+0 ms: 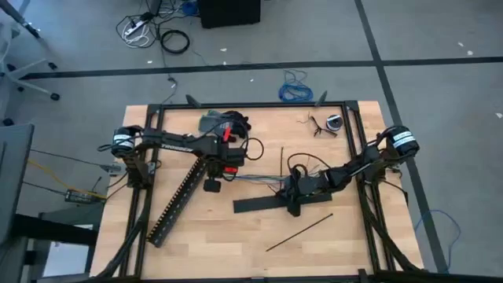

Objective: Ziptie cables
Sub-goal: Wrap the black zip tie on the cable wires

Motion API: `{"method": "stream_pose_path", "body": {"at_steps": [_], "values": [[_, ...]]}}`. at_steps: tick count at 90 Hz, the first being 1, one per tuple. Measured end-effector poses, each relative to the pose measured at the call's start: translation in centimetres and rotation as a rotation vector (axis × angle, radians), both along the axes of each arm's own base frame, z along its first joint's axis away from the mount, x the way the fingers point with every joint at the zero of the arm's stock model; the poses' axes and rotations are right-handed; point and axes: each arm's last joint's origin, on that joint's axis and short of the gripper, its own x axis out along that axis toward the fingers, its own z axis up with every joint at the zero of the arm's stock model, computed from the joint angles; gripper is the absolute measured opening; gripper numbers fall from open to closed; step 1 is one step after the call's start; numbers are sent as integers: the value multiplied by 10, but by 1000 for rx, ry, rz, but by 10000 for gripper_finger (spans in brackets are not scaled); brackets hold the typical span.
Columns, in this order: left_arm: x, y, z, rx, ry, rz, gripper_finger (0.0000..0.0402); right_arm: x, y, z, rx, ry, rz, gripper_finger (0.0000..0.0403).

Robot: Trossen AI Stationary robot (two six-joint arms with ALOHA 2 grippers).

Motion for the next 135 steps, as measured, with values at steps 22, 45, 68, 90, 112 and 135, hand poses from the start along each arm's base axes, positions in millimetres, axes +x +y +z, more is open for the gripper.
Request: {"method": "stream_pose_path", "body": {"at_steps": [22, 45, 68, 90, 112, 135], "values": [[-7, -10, -18, 6, 6, 9, 0, -14, 3, -7, 15, 13, -35, 0], [0, -19, -15, 37, -55, 39, 6, -13, 1, -5, 15, -12, -42, 0], [0, -23, -15, 42, -53, 22, 79, -12, -2, -5, 20, -16, -45, 0], [4, -24, -2, 16, -43, 46, 161, -12, -2, -5, 22, -14, -35, 0], [32, -19, 40, -61, -328, -5, 160, -11, -2, -4, 37, -24, -28, 0], [46, 32, 73, -264, -686, 82, 135, -14, 9, 4, 30, -83, -48, 0]]}}
